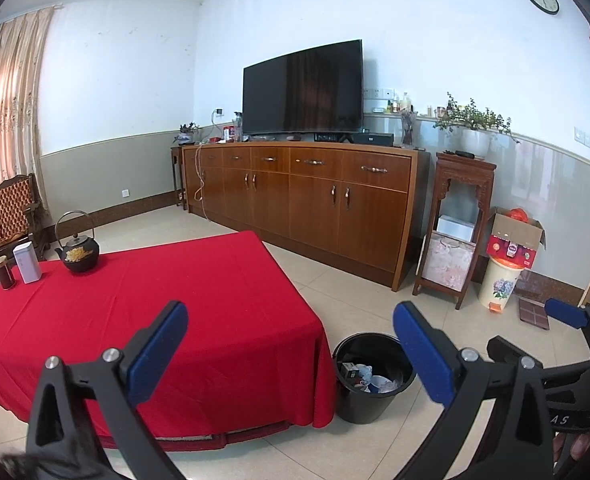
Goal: Collect trash
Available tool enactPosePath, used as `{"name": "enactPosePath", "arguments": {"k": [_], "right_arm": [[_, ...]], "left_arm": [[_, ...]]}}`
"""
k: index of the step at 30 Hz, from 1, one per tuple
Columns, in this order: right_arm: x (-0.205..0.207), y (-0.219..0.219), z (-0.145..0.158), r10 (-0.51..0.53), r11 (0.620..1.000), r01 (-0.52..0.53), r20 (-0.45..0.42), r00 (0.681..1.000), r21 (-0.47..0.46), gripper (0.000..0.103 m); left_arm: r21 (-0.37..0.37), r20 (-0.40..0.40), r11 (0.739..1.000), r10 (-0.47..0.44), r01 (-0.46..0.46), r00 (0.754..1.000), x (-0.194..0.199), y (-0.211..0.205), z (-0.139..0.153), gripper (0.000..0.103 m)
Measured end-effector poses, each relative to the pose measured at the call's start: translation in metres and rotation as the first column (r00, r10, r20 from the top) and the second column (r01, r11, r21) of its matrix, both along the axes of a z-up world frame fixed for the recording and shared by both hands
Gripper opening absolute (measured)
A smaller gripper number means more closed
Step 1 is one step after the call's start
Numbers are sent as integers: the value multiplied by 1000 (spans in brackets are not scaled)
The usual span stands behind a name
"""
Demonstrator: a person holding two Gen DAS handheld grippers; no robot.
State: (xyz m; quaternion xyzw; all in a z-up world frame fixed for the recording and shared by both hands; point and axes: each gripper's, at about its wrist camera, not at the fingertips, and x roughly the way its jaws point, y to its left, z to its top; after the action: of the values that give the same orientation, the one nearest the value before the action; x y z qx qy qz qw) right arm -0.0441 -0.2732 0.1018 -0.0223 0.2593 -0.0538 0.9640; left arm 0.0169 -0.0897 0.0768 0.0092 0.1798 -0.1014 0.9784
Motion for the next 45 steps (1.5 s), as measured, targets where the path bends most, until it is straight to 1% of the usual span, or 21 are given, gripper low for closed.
{"name": "enactPosePath", "arguments": {"k": [24, 41, 45], "right_arm": [[3, 7, 0, -1, 1000, 1, 10, 1000, -4, 103], [1, 6, 0, -7, 1000, 7, 16, 1000, 0, 103], [1, 5, 0, -7, 1000, 7, 17, 1000, 5, 103]], "left_arm": [[6, 4, 1000, 4, -4, 1000, -5, -6, -2, 103], [7, -6, 1000, -1, 1, 1000, -1, -1, -8, 103], [-4, -7, 1000, 2, -2, 1000, 0, 1, -10, 103]]}}
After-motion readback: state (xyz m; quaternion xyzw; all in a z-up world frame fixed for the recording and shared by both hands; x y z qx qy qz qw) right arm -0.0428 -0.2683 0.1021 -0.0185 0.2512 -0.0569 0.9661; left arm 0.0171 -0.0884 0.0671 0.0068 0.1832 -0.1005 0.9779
